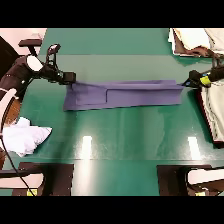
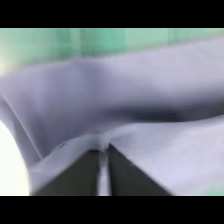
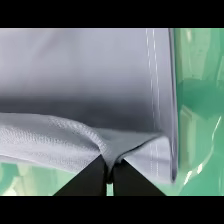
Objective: Fold the shirts.
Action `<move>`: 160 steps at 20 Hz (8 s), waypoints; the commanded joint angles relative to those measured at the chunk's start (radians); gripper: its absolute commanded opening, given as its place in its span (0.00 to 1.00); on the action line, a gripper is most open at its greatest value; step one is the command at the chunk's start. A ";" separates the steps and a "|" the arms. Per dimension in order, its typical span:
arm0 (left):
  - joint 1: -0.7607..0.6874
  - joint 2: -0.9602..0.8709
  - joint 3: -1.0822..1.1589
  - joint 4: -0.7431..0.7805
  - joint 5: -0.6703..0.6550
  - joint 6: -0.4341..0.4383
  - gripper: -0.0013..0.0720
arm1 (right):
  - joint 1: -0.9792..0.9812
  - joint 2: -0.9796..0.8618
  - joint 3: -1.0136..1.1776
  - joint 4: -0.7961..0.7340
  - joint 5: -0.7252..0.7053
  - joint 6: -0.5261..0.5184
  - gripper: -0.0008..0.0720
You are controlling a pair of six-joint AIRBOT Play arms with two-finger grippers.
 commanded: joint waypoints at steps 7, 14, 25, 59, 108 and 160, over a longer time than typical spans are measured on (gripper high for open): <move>0.010 -0.060 0.080 -0.016 -0.021 -0.002 0.69 | -0.064 -0.185 0.199 0.155 0.074 -0.060 0.75; 0.001 -0.064 0.080 -0.274 -0.001 0.059 0.06 | -0.198 -0.174 -0.035 0.159 0.064 -0.104 0.84; -0.225 -0.189 0.098 -0.285 0.101 0.054 0.05 | -0.028 -0.274 0.059 0.184 0.037 -0.132 0.03; 0.123 -0.047 0.700 -0.071 -0.244 0.006 0.05 | 0.926 -0.275 0.506 0.472 -0.420 -0.214 0.23; -0.193 0.004 0.664 -0.100 -0.366 0.131 0.05 | -0.001 -0.064 0.445 -0.042 0.021 0.128 0.03; -0.215 0.004 0.665 -0.117 -0.347 0.137 0.05 | -0.143 0.680 -0.263 0.019 -0.045 0.108 0.87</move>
